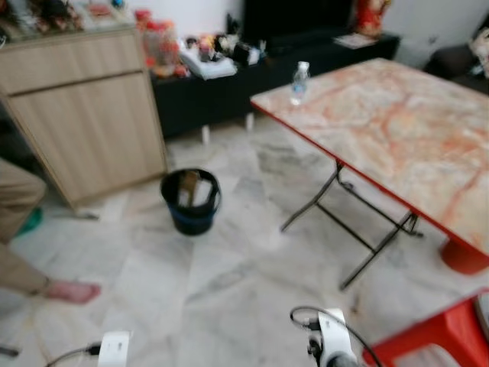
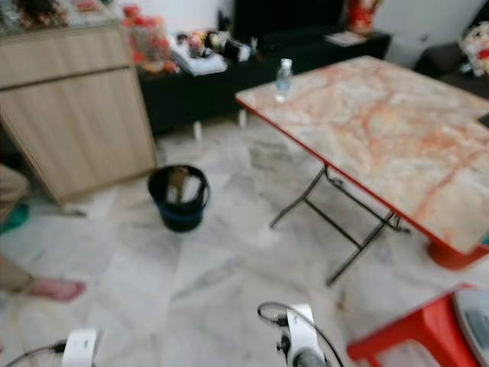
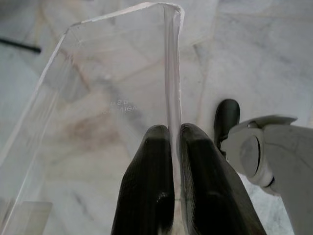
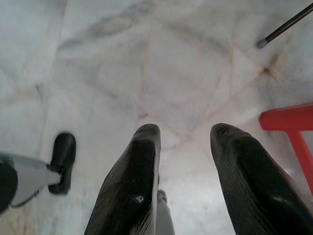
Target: Picking trash to rubbish bin
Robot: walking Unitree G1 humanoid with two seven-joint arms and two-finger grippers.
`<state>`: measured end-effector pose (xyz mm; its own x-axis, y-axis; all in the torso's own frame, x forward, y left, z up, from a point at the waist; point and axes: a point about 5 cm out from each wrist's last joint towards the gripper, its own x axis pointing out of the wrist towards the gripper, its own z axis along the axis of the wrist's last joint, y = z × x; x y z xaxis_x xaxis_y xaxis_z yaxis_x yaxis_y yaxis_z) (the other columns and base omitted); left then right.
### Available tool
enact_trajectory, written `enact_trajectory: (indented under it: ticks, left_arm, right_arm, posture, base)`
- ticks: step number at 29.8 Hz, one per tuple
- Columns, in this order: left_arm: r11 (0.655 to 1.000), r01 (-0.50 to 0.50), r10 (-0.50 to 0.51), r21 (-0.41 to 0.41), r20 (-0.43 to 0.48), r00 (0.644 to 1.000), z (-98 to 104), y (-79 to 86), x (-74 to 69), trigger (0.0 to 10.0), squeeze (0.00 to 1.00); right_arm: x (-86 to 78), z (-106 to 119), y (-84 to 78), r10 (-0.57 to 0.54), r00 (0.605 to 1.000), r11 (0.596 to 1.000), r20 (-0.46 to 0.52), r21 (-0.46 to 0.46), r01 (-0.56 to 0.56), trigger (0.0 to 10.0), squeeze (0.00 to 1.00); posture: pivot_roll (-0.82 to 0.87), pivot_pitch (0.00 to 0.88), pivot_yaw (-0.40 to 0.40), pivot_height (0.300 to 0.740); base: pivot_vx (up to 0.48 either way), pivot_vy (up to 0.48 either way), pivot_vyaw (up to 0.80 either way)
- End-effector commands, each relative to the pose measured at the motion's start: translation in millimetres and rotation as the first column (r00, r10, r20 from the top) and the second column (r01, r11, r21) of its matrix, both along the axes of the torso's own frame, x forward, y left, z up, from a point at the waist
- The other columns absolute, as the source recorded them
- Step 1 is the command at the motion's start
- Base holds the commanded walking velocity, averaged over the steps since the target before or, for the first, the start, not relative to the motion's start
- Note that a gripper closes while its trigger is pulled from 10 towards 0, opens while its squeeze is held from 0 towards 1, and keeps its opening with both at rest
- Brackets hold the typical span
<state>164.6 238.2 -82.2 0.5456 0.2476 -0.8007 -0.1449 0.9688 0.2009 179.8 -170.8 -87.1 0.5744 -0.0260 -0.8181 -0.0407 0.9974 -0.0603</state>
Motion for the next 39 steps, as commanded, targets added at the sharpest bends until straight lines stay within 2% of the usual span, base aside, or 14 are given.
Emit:
enact_trajectory:
  ticks: [1, 12, 26, 39]
  left_arm:
    - [1.0, -0.007, 0.007, -0.004, -0.008, 1.0, -0.5, 0.4, -0.9, 10.0, 0.0]
    - [1.0, 0.007, -0.007, 0.001, -0.017, 1.0, -0.9, -0.5, -1.1, 10.0, 0.0]
    - [1.0, 0.008, -0.008, 0.01, -0.042, 0.999, -1.9, 6.8, -7.7, 10.0, 0.0]
    - [1.0, -0.005, 0.006, 0.012, -0.039, 0.999, -1.1, 9.0, -7.0, 10.0, 0.0]
  right_arm:
    - [3.3, 1.4, 0.9, 0.0, 1.0, 1.0, 0.006, 0.002, 0.0, 10.0, 0.0]
    - [10.5, 5.5, 1.1, -0.048, 0.997, 0.998, 0.052, 0.04, 0.046, 10.0, 0.0]
    - [7.8, 4.1, 2.8, -0.038, 0.998, 0.999, 0.044, 0.038, 0.036, 10.0, 0.0]
    - [11.6, 6.0, 6.0, -0.046, 0.997, 0.997, 0.063, 0.063, 0.042, 10.0, 0.0]
  posture:
    - [0.02, 0.023, -0.052, 0.74]
    - [0.02, 0.003, -0.049, 0.74]
    - [0.02, 0.0, -0.047, 0.74]
    - [0.04, 0.014, -0.044, 0.74]
  base:
    - [0.0, 0.0, 0.54]
    - [0.106, 0.0, 0.0]
    - [0.406, 0.0, 0.0]
    - [0.388, 0.0, 0.0]
